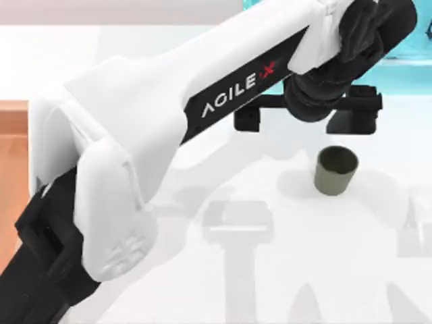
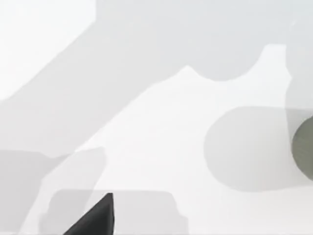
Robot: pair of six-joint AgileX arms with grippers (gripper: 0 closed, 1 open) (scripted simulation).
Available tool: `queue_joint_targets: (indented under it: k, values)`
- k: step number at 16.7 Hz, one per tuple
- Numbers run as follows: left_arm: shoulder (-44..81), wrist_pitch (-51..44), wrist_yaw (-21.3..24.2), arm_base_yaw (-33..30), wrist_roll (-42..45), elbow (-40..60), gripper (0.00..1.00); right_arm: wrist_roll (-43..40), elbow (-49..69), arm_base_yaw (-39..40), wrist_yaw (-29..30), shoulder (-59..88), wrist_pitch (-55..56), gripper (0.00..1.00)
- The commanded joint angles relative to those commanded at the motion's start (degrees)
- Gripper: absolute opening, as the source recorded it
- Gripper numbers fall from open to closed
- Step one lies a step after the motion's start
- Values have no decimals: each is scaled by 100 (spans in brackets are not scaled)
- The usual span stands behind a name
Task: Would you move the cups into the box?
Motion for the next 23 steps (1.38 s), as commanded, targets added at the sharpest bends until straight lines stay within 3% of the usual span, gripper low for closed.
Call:
queue_joint_targets:
  k: [4,10,18,23]
  values:
    - [387,108,-142,-552,-533,458,100,0,0,0,0,0,0,100]
    - [398,188,-125,-517,-502,370,100,0,0,0,0,0,0,100]
    - [851,1650,-61,-247,-212,-513,100,0,0,0,0,0,0,100]
    - [919,1859,-48,-198,-167,-647,100,0,0,0,0,0,0,100]
